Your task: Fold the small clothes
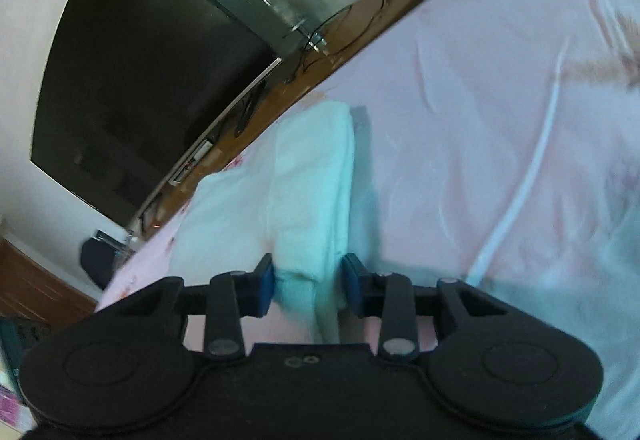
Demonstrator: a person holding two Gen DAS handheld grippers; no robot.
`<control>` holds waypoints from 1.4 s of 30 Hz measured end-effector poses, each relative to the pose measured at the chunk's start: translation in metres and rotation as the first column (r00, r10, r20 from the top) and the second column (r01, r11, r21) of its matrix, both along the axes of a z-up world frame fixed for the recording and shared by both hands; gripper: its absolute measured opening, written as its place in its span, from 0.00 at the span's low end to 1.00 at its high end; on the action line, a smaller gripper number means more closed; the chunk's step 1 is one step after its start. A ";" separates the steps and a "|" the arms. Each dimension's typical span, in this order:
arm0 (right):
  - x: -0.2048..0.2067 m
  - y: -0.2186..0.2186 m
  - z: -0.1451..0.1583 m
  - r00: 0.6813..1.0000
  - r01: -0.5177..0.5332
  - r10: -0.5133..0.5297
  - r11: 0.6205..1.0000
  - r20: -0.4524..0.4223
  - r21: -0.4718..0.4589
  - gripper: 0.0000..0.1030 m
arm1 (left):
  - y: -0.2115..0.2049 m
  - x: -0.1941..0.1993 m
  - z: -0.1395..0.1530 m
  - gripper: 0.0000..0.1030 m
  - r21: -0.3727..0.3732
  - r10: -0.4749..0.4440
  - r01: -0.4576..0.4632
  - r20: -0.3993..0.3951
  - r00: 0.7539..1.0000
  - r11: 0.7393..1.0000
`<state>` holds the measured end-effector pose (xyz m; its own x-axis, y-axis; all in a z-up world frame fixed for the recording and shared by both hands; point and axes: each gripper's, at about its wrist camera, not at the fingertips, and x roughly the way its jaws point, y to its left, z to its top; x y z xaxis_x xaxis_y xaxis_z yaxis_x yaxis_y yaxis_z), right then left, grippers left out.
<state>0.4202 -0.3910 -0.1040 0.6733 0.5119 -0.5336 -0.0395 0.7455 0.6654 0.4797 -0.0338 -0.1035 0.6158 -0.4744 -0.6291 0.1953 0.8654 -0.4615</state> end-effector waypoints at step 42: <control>-0.021 0.106 0.080 0.974 -0.110 0.179 0.908 0.136 -0.405 0.29 | -0.019 -0.019 0.071 0.35 0.245 -0.055 0.034 0.079 0.995 0.969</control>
